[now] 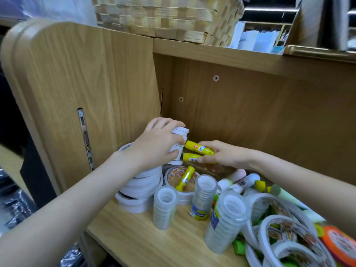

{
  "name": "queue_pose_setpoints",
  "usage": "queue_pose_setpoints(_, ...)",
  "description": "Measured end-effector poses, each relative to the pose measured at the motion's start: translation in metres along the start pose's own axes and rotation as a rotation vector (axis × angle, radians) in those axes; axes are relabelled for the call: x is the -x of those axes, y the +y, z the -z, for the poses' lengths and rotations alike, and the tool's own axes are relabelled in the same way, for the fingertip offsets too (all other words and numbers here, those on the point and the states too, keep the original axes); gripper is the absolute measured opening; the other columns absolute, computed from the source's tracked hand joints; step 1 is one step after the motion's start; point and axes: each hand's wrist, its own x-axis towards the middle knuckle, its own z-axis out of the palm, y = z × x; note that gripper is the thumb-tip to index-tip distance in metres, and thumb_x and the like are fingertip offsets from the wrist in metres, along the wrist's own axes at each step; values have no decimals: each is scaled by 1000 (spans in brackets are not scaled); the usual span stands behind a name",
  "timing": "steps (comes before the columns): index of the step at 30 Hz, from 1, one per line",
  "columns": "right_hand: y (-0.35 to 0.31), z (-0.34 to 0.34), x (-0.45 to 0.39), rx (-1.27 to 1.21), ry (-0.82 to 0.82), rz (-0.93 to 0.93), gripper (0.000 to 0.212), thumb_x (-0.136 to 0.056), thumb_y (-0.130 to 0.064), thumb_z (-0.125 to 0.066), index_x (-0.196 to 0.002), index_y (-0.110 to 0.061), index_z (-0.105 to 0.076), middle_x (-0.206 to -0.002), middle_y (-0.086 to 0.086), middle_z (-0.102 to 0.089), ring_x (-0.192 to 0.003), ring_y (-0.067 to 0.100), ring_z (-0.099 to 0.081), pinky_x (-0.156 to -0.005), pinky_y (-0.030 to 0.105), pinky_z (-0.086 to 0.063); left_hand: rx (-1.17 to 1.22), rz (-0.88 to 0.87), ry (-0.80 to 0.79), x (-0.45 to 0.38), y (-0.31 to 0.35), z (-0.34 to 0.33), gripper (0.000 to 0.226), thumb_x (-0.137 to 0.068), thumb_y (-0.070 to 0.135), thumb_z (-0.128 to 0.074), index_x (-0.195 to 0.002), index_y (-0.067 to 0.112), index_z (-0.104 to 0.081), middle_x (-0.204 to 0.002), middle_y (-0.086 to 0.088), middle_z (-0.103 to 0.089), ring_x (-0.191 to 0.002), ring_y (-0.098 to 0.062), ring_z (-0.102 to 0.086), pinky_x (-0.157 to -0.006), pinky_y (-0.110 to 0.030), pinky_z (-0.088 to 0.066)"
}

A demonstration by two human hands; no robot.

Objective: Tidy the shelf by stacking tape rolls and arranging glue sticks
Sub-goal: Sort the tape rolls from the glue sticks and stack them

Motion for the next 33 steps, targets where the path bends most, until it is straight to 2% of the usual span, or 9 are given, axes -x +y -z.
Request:
queue_pose_setpoints(4, 0, 0, -3, -18, -194, 71, 14, -90, -1, -56, -102, -7, -55, -71, -2, -55, -57, 3, -51, -51, 15, -40, 28, -1, 1, 1, 0, 1, 48, -77, 37, -34, -111, 26, -65, -142, 5, -37, -131, -19, -27, -110, -32, -8)
queue_pose_setpoints(8, 5, -8, -19, 262, -255, 167, 28, -84, -6, -64, -97, -30, -62, -86, 4, -62, -76, 16, -54, -70, 39, -47, 40, -9, 34, 2, -1, -2, 41, -80, 33, -40, -110, 24, -67, -141, 4, -39, -130, -20, -29, -109, -33, -9)
queue_pose_setpoints(14, 8, -7, -18, 607, -54, 271, 41, -76, 2, -62, -112, -17, -66, -88, -12, -60, -81, -1, -50, -73, 8, -37, 34, -13, 42, 2, 0, 0, 44, -82, 35, -36, -114, 27, -64, -142, 5, -36, -132, -17, -26, -109, -31, -6)
queue_pose_setpoints(17, 11, 8, -6, 588, -16, 218, 38, -80, -2, -63, -114, -18, -65, -98, -3, -69, -86, 8, -59, -81, 18, -43, 19, 1, 20, 1, 0, 0, 31, -92, 29, -46, -120, 28, -60, -145, 7, -30, -134, -15, -21, -110, -29, -3)
queue_pose_setpoints(20, 8, 27, 10, 508, 44, 171, 30, -82, -1, -63, -109, -11, -66, -92, 9, -68, -77, 11, -57, -76, 30, -45, 34, 20, 30, -2, 3, 2, 30, -93, 27, -47, -120, 27, -60, -145, 6, -31, -135, -14, -20, -111, -29, -1)
queue_pose_setpoints(22, 5, 32, 26, 524, 72, 147, 26, -82, -1, -62, -107, -9, -66, -89, 12, -66, -72, 6, -51, -70, 29, -43, 69, 41, 96, -3, 9, 5, 26, -92, 24, -49, -114, 23, -63, -142, 3, -38, -134, -15, -25, -112, -31, -2)
queue_pose_setpoints(26, 4, 36, 66, 638, 183, 106, 27, -82, -3, -64, -108, -13, -65, -88, 0, -65, -75, 4, -53, -73, 23, -42, 161, 31, 266, 0, 35, 7, 35, -82, 31, -41, -100, 20, -69, -125, -2, -54, -119, -24, -44, -104, -38, -21)
queue_pose_setpoints(30, 6, 44, 121, 657, 437, 82, 31, -81, 0, -65, -111, -9, -65, -87, 8, -65, -75, 14, -58, -66, 20, -49, 295, -37, 413, 11, 68, 7, 30, -83, 29, -45, -96, 18, -70, -116, -2, -60, -107, -19, -54, -98, -33, -33)
queue_pose_setpoints(33, 0, 37, 172, 504, 599, 123, 25, -83, 7, -61, -107, 3, -63, -85, 12, -56, -60, 3, -57, -54, 17, -55, 470, -61, 586, 27, 97, 3, 31, -79, 25, -44, -91, 16, -70, -102, 0, -64, -94, -12, -57, -87, -22, -37)
